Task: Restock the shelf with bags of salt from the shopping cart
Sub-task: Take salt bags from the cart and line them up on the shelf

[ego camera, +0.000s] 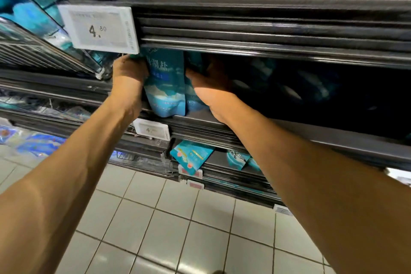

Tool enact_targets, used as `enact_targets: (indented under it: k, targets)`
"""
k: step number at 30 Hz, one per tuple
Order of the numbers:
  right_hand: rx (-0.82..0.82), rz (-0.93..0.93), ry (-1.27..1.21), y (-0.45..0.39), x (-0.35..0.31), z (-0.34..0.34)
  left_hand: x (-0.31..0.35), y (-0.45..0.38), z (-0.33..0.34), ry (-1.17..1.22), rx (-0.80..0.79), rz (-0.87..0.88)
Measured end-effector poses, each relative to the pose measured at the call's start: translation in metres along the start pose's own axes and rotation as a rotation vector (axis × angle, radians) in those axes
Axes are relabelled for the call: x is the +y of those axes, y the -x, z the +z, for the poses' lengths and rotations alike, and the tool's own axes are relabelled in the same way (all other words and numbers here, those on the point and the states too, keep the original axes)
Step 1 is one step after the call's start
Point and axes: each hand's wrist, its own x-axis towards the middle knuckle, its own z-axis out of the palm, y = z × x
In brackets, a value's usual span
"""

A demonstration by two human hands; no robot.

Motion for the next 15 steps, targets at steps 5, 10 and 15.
enact_targets:
  k: [5, 10, 15]
  targets:
    - [-0.015, -0.028, 0.209, 0.007, 0.005, -0.005, -0.002, 0.024, 0.008, -0.006, 0.078, 0.16]
    - [0.013, -0.076, 0.257, 0.003, 0.015, -0.022, -0.004, 0.026, 0.024, 0.035, 0.179, 0.219]
    - [0.007, -0.077, 0.205, 0.0, 0.018, -0.033, -0.003, 0.028, 0.028, -0.005, 0.227, 0.232]
